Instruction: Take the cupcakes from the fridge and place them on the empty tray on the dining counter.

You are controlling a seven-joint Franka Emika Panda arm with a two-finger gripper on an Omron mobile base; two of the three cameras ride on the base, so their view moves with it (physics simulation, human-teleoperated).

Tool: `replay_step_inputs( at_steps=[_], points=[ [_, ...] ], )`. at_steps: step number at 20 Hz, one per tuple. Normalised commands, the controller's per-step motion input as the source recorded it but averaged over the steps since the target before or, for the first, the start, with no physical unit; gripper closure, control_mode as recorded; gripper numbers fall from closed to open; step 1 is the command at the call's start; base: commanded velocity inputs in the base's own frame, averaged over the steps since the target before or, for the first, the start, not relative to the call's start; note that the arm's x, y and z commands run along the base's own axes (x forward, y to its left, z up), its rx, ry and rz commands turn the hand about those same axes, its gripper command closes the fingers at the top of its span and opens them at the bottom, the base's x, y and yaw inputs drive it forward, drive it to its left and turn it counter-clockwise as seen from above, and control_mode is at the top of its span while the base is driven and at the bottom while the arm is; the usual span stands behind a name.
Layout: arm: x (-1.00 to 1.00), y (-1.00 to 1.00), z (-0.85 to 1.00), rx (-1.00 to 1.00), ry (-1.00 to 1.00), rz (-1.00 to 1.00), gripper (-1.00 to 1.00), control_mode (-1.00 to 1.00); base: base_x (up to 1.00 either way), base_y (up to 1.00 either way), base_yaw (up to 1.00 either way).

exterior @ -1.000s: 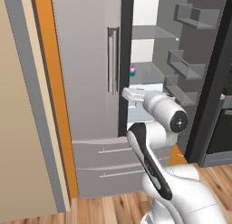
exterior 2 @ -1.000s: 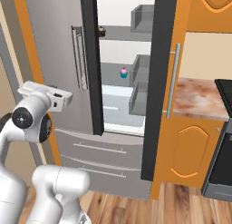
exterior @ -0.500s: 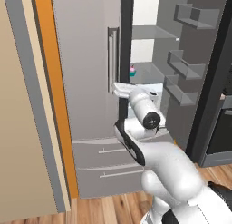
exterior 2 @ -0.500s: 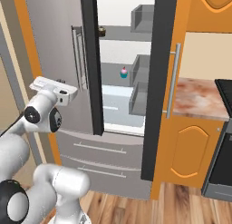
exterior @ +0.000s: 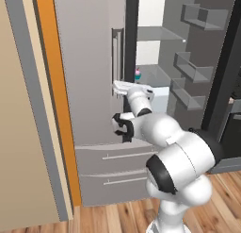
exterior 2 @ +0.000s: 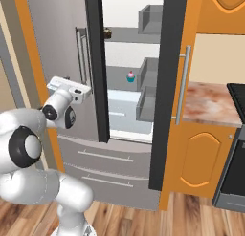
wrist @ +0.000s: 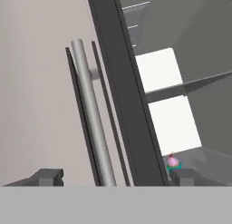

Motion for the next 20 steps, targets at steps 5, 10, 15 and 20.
replay_step_inputs(
  at_steps=[5, 10, 15, 20],
  points=[
    [0.44, 0.15, 0.04, 0.0, -0.07, 0.05, -1.0, -1.0, 0.0, 0.0, 0.0],
    [0.43, -0.18, 0.06, 0.0, -0.03, 0.0, -1.0, -1.0, 0.0, 0.0, 0.0],
    [0.36, -0.04, 0.0, -0.05, 0.0, 0.0, -1.0, -1.0, 0.0, 0.0, 0.0],
    [0.43, 0.01, 0.0, -0.1, 0.0, -0.01, -1.0, -1.0, 0.0, 0.0, 0.0]
  ],
)
